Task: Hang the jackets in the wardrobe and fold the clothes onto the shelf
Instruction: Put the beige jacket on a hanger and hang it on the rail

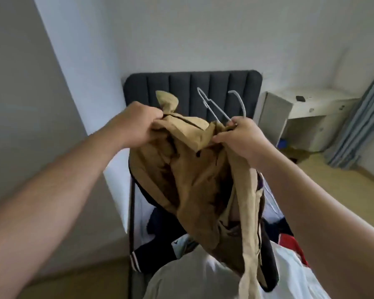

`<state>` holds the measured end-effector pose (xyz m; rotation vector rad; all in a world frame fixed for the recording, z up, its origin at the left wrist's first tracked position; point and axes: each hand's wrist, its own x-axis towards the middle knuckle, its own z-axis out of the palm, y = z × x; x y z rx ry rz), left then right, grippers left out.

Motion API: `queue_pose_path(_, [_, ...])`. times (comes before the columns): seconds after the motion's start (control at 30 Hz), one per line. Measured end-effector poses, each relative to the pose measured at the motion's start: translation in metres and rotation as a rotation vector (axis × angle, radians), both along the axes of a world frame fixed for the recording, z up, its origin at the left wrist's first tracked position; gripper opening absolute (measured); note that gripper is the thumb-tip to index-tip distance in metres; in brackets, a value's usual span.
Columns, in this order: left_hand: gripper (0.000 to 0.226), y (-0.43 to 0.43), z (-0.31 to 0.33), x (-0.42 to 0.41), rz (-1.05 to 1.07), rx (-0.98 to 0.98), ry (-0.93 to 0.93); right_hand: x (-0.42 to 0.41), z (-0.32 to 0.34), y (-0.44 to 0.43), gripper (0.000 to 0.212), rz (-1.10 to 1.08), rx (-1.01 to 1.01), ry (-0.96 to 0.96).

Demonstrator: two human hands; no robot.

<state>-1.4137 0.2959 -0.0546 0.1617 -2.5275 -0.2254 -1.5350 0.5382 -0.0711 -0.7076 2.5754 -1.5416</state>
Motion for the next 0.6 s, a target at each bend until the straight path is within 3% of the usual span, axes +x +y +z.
queue_pose_path(0.07, [0.023,-0.027,-0.004,0.045,0.156,0.103,0.196,0.026,-0.002,-0.036,0.025,0.059,0.012,0.027])
queue_pose_path(0.1, [0.023,-0.037,-0.007,0.068,0.207,0.101,0.147,0.04,-0.003,-0.052,0.021,0.111,0.052,0.035])
queue_pose_path(0.17, [0.025,-0.05,-0.023,0.108,0.177,-0.002,-0.354,0.071,-0.004,-0.085,0.013,0.257,0.2,0.038])
queue_pose_path(0.2, [0.027,-0.061,-0.03,0.13,0.173,-0.04,-0.502,0.086,-0.004,-0.101,0.012,0.293,0.238,0.054])
queue_pose_path(0.3, [0.033,-0.115,-0.029,0.201,0.304,-0.012,-0.287,0.131,0.002,-0.144,0.009,0.275,0.215,0.127])
queue_pose_path(0.4, [0.027,-0.152,-0.033,0.274,0.385,-0.082,-0.673,0.174,0.008,-0.173,0.008,0.32,0.277,0.122])
queue_pose_path(0.5, [0.019,-0.189,-0.033,0.341,0.523,-0.044,-0.535,0.207,0.018,-0.186,0.013,0.289,0.168,0.09])
queue_pose_path(0.6, [0.025,-0.2,-0.027,0.391,0.608,-0.009,-0.771,0.242,0.033,-0.188,0.019,0.354,0.242,0.125])
